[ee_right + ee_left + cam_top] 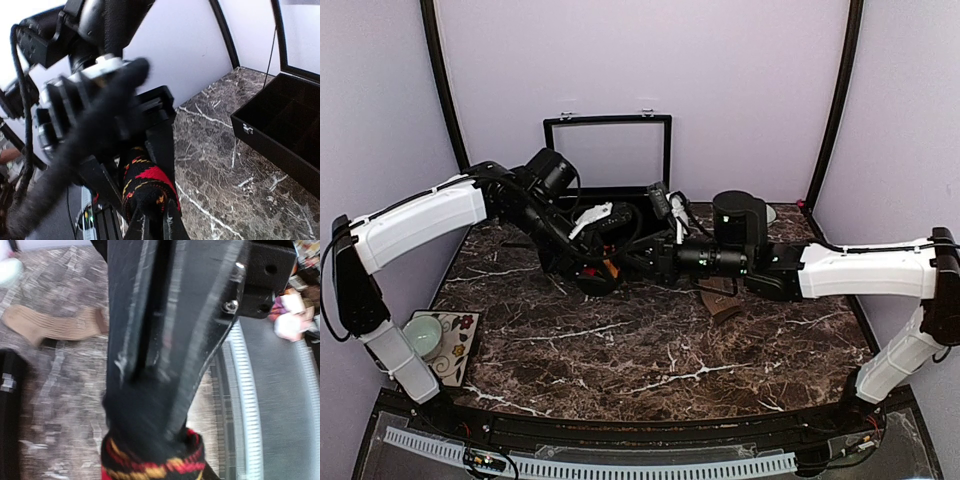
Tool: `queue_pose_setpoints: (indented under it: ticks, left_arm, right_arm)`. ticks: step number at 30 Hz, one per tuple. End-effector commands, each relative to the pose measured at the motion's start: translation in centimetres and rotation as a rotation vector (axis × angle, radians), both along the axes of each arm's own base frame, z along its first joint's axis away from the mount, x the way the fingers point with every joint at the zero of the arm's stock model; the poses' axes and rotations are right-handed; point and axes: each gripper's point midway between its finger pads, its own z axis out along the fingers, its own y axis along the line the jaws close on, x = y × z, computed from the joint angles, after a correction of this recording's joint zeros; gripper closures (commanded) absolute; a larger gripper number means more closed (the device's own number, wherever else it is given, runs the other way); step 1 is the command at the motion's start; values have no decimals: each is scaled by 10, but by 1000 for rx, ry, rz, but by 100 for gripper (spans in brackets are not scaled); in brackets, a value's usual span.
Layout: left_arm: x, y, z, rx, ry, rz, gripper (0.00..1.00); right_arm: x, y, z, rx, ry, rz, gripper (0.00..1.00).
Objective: Roll the socks
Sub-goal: Roll the sock.
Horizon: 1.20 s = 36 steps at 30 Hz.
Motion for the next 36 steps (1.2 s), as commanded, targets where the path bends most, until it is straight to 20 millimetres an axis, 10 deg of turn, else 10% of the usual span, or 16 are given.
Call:
queue_pose_setpoints:
  ticks: [1, 14, 20, 27, 36]
  left_arm:
    - [21, 5, 17, -23, -320, 31, 67]
    - [10, 13, -22, 147, -602, -82, 72]
    - [41, 13, -14, 186, -716, 70, 100]
    - [-2, 1, 25, -85, -197, 11, 100]
    - [-58, -7, 63, -253, 332, -187, 100]
  right_arm:
    - [20, -6, 3, 148, 184, -151, 100]
    - [24, -1, -5, 275, 442, -161, 100]
    - [17, 7, -5, 277, 475, -113, 100]
    - [-7, 5, 14, 222, 193, -34, 64]
    - [-42, -14, 37, 127, -220, 82, 44]
